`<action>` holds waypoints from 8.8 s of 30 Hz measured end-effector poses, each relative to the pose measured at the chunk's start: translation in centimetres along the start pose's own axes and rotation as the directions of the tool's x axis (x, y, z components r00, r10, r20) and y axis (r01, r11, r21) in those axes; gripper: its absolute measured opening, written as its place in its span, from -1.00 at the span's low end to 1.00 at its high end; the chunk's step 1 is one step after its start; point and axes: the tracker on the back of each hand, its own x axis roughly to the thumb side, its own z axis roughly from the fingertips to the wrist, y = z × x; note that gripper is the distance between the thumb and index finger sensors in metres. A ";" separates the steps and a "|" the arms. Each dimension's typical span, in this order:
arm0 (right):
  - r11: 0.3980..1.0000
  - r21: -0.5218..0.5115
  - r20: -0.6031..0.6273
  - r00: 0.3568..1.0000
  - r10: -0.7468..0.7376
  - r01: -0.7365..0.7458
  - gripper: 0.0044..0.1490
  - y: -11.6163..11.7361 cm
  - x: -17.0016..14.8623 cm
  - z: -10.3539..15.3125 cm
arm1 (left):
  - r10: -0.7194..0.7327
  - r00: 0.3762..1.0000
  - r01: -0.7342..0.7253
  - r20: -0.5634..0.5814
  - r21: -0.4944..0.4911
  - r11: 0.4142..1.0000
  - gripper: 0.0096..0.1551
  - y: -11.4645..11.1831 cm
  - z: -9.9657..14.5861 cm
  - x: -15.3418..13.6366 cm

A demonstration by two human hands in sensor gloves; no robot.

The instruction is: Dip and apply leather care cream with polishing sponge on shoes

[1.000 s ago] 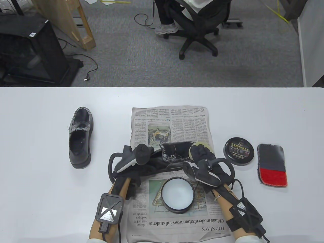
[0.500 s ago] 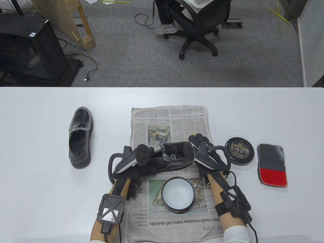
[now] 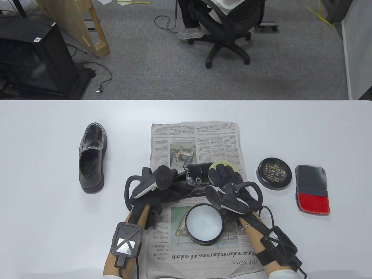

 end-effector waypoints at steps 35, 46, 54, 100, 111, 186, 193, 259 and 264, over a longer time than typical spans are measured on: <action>0.995 0.097 -0.186 0.982 0.033 -0.015 -0.36 1.2 -2.8 -2.9 | 0.009 1.000 -0.009 -0.006 0.006 1.000 0.04 -0.1 0.1 -0.1; 0.993 0.109 -0.074 0.995 0.061 -0.053 -0.34 1.0 -2.4 1.7 | -0.005 1.000 0.005 -0.007 0.004 1.000 0.04 0.0 0.1 0.0; 0.999 0.035 -0.086 0.996 0.001 0.002 -0.37 0.2 -0.8 -0.9 | 0.019 1.000 -0.019 0.004 0.000 1.000 0.03 -0.1 0.1 -0.1; 0.996 0.053 -0.113 0.992 -0.061 0.068 -0.34 -2.3 -6.7 7.1 | -0.005 1.000 0.005 0.025 0.012 1.000 0.05 -0.2 0.2 0.1; 0.887 0.458 -0.156 0.977 0.146 -0.060 -0.21 2.8 -10.3 11.9 | -0.088 0.994 0.081 0.058 0.115 0.990 0.08 -0.1 1.5 0.6; 0.991 0.074 -0.078 0.991 -0.108 0.114 -0.04 -0.7 -9.0 13.2 | 0.451 0.827 -0.200 -0.336 0.573 0.795 -0.54 8.8 13.9 -16.3; 0.990 0.081 -0.107 0.989 -0.103 0.112 -0.04 -0.6 -9.4 13.2 | 0.385 0.923 -0.352 0.007 0.423 0.835 -0.53 10.0 11.4 -9.8; 0.869 0.189 0.146 0.862 -0.485 0.457 -0.33 -2.2 -0.8 0.1 | 0.062 0.993 -0.057 0.100 -0.047 0.997 -0.01 0.9 -0.3 1.1; 0.788 0.318 -0.049 0.839 -0.541 0.527 -0.33 0.3 -3.6 -2.3 | 0.112 0.991 -0.110 0.066 -0.033 0.993 -0.03 0.7 -0.3 1.0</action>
